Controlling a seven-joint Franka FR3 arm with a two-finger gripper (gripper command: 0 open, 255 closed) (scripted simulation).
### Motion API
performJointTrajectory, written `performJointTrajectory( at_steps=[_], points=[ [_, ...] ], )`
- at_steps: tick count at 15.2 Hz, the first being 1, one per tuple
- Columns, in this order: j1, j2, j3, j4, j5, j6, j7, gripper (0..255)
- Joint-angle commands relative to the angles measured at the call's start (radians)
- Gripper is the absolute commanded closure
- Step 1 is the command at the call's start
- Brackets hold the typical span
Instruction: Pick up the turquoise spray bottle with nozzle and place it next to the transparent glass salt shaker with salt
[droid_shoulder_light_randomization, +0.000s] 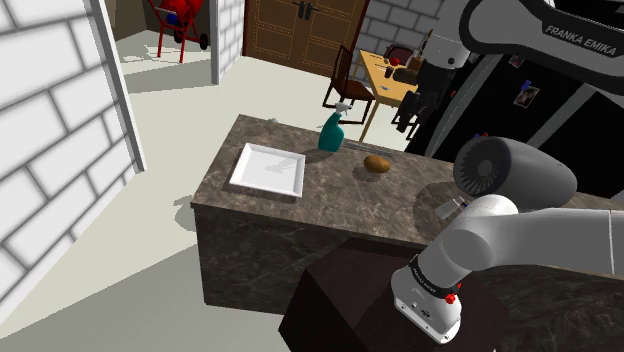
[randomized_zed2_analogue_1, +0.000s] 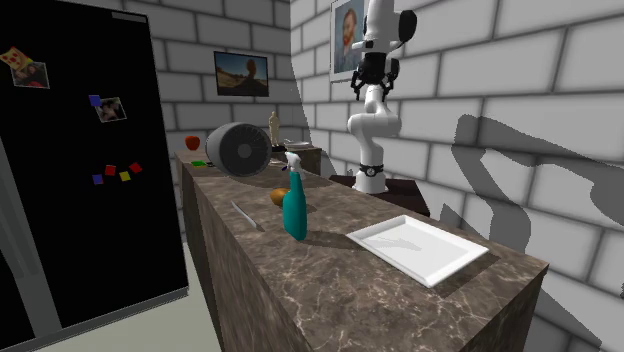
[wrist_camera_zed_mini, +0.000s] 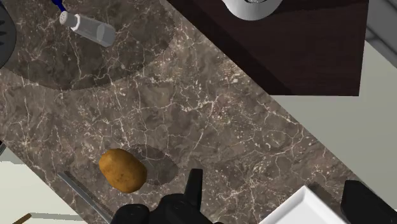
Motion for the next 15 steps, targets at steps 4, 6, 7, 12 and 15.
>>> performJointTrajectory(
  at_steps=[4, 6, 7, 12, 15],
  points=[
    [0.004, -0.008, -0.081, -0.069, -0.039, 0.109, -0.114, 0],
    [0.007, 0.0, -0.137, -0.105, -0.061, 0.185, -0.189, 0],
    [0.009, 0.008, -0.166, -0.12, -0.072, 0.223, -0.227, 0],
    [0.032, 0.087, -0.317, -0.162, -0.105, 0.418, -0.421, 0],
    [0.061, 0.164, -0.413, -0.161, -0.102, 0.533, -0.545, 0]
  ],
)
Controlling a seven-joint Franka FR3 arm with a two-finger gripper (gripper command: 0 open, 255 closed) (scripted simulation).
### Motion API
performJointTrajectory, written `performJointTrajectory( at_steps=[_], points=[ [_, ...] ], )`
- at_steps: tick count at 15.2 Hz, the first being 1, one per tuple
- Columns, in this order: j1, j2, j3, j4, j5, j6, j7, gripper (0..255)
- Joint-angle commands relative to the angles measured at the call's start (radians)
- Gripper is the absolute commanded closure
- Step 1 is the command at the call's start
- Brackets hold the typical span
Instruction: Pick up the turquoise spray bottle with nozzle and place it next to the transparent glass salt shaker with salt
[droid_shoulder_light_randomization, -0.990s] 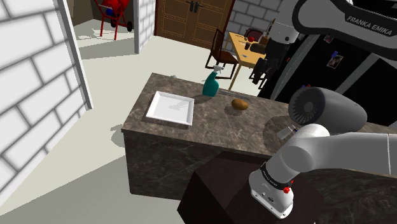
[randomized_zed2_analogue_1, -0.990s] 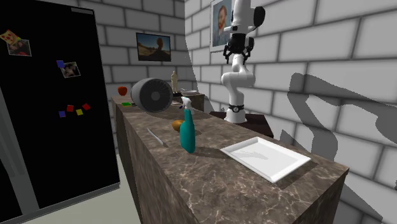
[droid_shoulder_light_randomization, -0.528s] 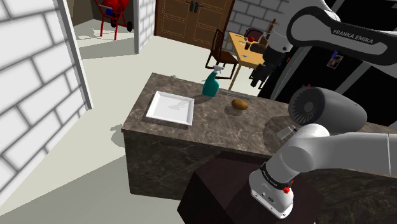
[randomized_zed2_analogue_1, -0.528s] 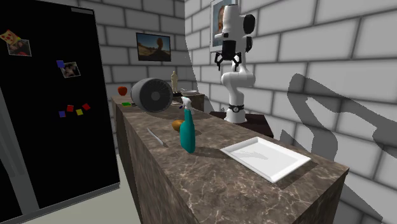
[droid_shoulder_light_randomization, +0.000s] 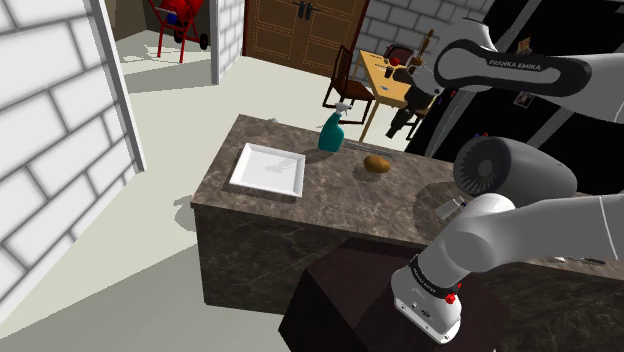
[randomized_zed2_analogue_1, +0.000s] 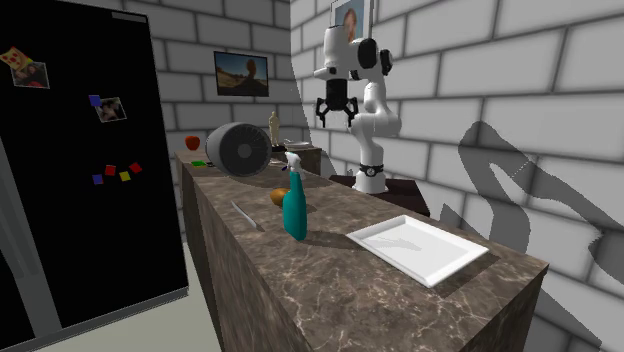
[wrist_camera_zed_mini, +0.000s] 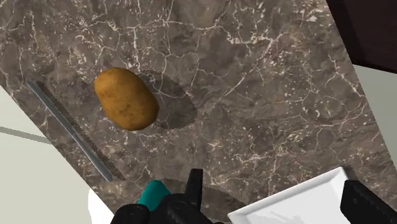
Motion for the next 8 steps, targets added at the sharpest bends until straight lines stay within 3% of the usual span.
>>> performJointTrajectory(
  at_steps=[1, 5, 8],
  points=[
    [0.023, 0.061, -0.073, 0.003, 0.005, 0.086, -0.095, 0],
    [0.102, 0.196, -0.213, 0.045, 0.067, 0.221, -0.287, 0],
    [0.191, 0.315, -0.331, 0.099, 0.165, 0.302, -0.458, 0]
  ],
)
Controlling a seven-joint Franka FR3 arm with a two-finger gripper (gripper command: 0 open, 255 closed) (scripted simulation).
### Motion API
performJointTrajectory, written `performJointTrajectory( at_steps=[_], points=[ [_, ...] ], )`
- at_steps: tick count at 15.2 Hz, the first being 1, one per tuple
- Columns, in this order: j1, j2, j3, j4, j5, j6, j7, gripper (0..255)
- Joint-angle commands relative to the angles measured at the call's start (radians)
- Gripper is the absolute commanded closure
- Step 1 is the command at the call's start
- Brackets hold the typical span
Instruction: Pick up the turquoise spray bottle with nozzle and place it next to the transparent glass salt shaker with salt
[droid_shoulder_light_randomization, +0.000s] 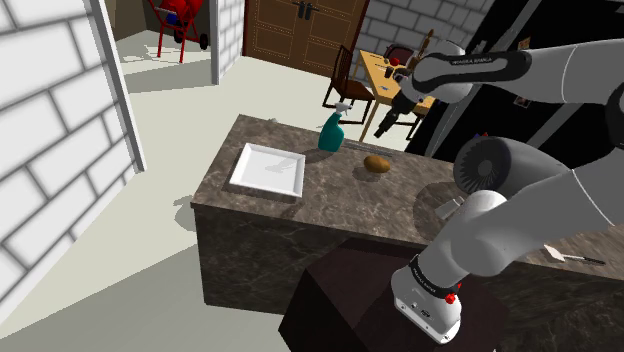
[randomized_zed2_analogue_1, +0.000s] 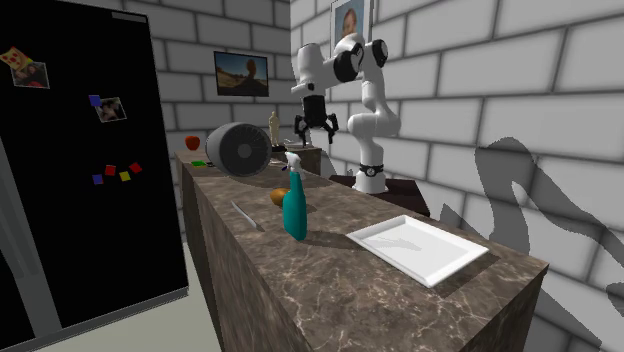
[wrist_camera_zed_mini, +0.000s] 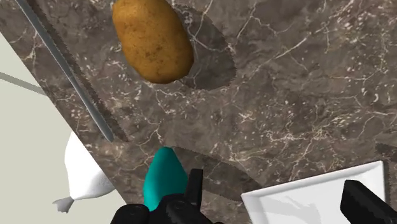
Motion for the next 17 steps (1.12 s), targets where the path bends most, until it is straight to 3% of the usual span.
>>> performJointTrajectory(
  at_steps=[1, 4, 7, 9, 11, 15, 17],
  points=[
    [0.064, 0.082, -0.082, 0.036, 0.08, 0.052, -0.129, 0],
    [0.177, 0.235, -0.213, 0.118, 0.272, 0.085, -0.355, 0],
    [0.246, 0.443, -0.309, 0.23, 0.554, 0.045, -0.629, 0],
    [0.206, 0.589, -0.296, 0.317, 0.731, -0.02, -0.789, 0],
    [0.128, 0.705, -0.242, 0.406, 0.854, -0.082, -0.902, 0],
    [-0.018, 0.889, -0.132, 0.592, 1.009, -0.186, -1.043, 0],
    [-0.031, 0.912, -0.116, 0.61, 1.028, -0.188, -1.056, 0]
  ],
)
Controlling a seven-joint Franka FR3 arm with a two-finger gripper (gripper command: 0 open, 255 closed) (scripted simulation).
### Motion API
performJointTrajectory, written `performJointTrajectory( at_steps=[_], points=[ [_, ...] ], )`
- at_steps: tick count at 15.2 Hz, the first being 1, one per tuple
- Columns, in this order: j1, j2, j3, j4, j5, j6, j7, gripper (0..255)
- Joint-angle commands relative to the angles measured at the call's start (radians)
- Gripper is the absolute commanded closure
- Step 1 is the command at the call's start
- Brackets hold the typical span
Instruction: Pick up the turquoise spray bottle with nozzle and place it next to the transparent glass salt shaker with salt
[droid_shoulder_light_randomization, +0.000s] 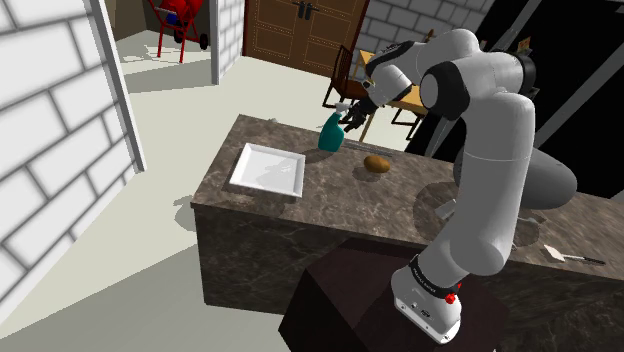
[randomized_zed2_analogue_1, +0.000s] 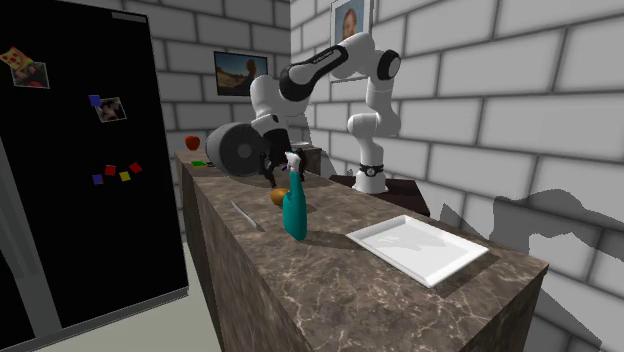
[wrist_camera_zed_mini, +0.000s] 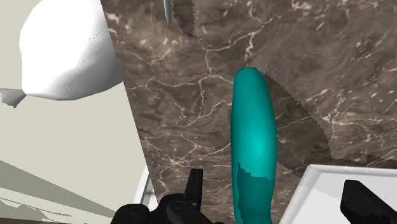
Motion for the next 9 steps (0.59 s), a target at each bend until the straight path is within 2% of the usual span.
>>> performJointTrajectory(
  at_steps=[1, 6, 9],
  points=[
    [-0.011, 0.025, 0.017, 0.019, 0.023, -0.001, -0.013, 0],
    [-0.014, 0.072, 0.049, 0.023, 0.068, 0.033, -0.031, 0],
    [-0.014, 0.072, 0.049, 0.023, 0.068, 0.033, -0.031, 0]
  ],
)
